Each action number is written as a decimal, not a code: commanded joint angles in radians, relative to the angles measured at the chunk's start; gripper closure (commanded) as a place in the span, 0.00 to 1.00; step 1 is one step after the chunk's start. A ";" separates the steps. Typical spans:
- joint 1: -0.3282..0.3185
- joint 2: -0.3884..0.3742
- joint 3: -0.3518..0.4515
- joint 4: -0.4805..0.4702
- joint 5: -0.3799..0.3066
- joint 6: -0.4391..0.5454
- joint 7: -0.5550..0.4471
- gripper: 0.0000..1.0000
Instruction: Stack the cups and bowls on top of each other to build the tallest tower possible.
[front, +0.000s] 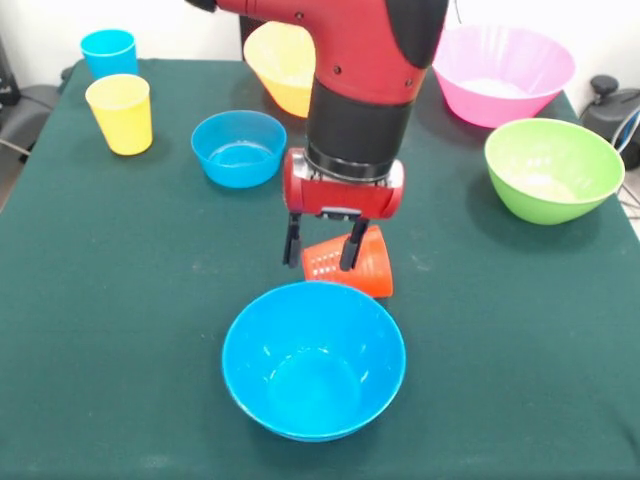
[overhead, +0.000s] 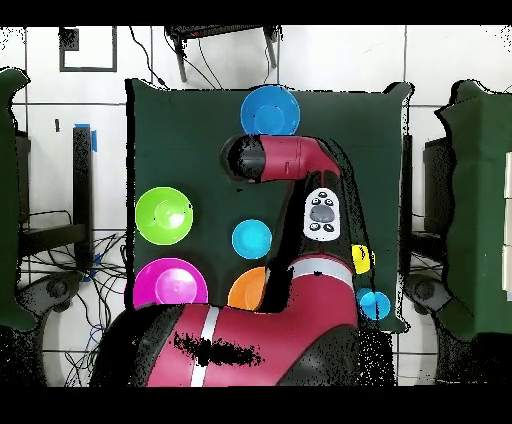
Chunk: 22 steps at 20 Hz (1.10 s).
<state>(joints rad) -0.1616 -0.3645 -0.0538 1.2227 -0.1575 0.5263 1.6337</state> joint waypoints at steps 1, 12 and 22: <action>0.003 -0.105 0.075 0.115 0.008 0.110 0.032 0.00; 0.038 -0.118 0.043 0.149 -0.017 0.074 0.082 0.00; 0.152 -0.081 -0.058 0.135 0.001 0.040 0.190 0.00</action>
<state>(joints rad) -0.0546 -0.4956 -0.1380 1.2893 -0.1581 0.5369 1.6354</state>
